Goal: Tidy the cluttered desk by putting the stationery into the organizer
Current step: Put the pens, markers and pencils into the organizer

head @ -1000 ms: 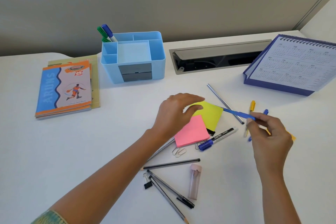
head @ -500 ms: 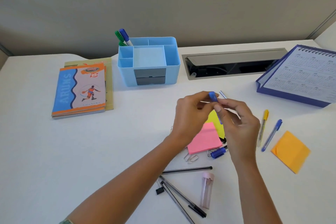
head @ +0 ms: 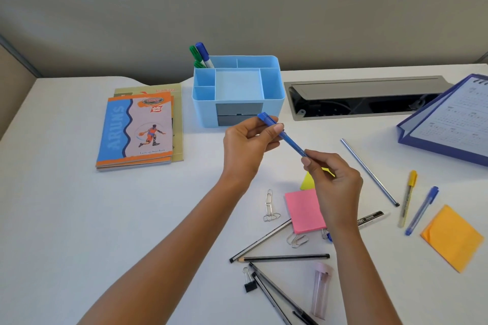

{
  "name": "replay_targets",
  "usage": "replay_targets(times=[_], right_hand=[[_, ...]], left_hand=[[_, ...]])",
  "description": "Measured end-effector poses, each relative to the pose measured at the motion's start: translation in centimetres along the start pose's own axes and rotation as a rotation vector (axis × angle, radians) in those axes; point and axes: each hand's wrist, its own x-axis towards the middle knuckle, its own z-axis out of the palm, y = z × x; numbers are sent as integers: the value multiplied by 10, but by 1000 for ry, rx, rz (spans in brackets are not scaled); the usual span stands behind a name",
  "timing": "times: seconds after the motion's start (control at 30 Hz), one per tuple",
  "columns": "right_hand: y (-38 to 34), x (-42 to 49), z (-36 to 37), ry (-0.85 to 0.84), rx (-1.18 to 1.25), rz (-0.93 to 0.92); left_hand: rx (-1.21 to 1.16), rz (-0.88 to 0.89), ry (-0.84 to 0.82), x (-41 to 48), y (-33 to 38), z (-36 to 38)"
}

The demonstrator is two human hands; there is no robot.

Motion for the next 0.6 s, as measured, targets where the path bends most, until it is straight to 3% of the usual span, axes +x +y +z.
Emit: replay_targets(times=[0.47, 0.6], right_hand=[[19, -1, -5, -46, -56, 40], [26, 0, -19, -89, -93, 78]], left_hand=[[-10, -137, 84, 6, -21, -13], [58, -214, 38, 4, -32, -18]])
